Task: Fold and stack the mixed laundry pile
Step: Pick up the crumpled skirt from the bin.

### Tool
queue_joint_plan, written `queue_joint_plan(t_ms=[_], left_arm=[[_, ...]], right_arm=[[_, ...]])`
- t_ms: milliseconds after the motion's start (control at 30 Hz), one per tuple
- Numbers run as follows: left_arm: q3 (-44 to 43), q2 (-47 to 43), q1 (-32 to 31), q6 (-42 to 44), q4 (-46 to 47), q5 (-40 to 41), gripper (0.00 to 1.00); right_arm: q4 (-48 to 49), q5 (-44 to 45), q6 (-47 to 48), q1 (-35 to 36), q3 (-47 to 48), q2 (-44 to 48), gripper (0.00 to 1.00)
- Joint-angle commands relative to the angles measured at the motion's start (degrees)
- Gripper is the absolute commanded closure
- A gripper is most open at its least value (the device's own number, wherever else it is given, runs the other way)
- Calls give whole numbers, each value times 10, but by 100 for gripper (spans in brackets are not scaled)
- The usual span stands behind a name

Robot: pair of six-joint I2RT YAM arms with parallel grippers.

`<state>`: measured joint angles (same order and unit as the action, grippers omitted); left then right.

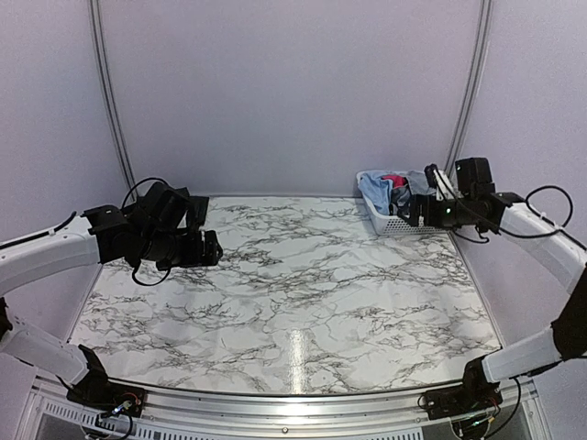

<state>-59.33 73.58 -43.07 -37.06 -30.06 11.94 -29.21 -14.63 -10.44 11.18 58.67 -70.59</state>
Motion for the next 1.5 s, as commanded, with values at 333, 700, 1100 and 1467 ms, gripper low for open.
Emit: queue_joint_plan(t_ms=[333, 700, 1100, 1467], left_arm=[[-159, 102, 17, 50, 9, 40, 1], [-162, 130, 41, 49, -5, 26, 1], [-163, 138, 55, 47, -10, 24, 1], [-189, 166, 56, 61, -9, 10, 1]], right_arm=[[-1, 73, 71, -197, 494, -421, 1], [-16, 79, 45, -205, 694, -646, 2], [-3, 63, 27, -204, 718, -666, 99], [42, 35, 7, -205, 718, -531, 100]])
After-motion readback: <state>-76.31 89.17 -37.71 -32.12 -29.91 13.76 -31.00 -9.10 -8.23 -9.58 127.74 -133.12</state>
